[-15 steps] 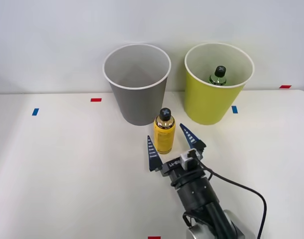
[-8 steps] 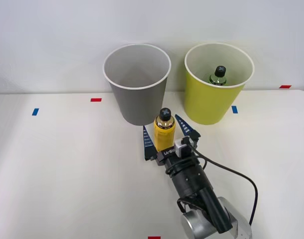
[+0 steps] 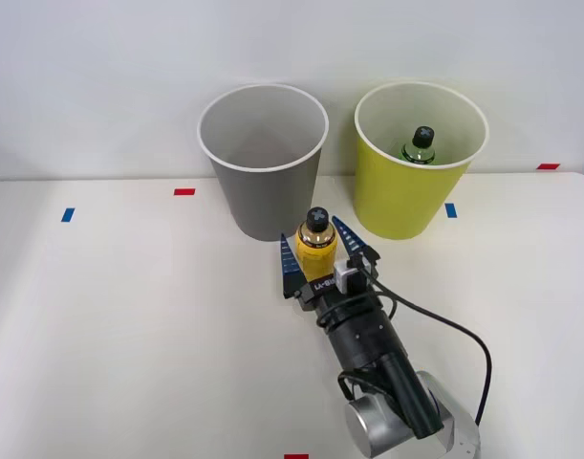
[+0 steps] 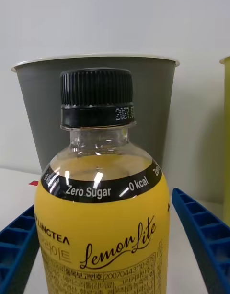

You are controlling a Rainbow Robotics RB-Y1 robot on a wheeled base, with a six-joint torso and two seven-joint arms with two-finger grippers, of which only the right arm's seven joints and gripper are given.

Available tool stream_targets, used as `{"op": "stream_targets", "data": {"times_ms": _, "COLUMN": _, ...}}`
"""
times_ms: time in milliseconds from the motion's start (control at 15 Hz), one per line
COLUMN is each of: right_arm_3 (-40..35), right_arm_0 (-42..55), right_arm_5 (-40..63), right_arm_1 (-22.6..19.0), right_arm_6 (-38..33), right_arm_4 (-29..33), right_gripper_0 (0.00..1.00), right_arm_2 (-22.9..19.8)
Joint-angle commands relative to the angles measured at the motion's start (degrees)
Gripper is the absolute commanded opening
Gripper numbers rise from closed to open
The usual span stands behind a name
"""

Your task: Put cans in the gray bin, plastic bottles in the light green bin

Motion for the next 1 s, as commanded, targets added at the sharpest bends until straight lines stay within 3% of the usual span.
{"op": "stream_targets", "data": {"times_ms": 67, "right_arm_3": -0.20, "right_arm_0": 0.09, "right_arm_5": 0.00, "right_arm_1": 0.09, "right_arm_6": -0.18, "right_arm_4": -0.01, "right_gripper_0": 0.07, "right_arm_2": 0.24}}
{"op": "stream_targets", "data": {"times_ms": 467, "right_arm_3": -0.73, "right_arm_0": 0.09, "right_arm_5": 0.00, "right_arm_1": 0.00, "right_arm_6": -0.71, "right_arm_4": -0.01, "right_gripper_0": 0.03, "right_arm_2": 0.33}}
{"op": "stream_targets", "data": {"times_ms": 867, "right_arm_3": -8.38, "right_arm_0": 2.81, "right_arm_5": 0.44, "right_arm_1": -6.85, "right_arm_6": -2.91, "right_arm_4": -0.72, "right_gripper_0": 0.00, "right_arm_2": 2.35}}
{"op": "stream_targets", "data": {"times_ms": 1000, "right_arm_3": -17.34, "right_arm_0": 5.10, "right_arm_5": 8.26, "right_arm_1": -9.67, "right_arm_6": -3.88, "right_arm_4": -1.33, "right_gripper_0": 0.00, "right_arm_2": 2.52}}
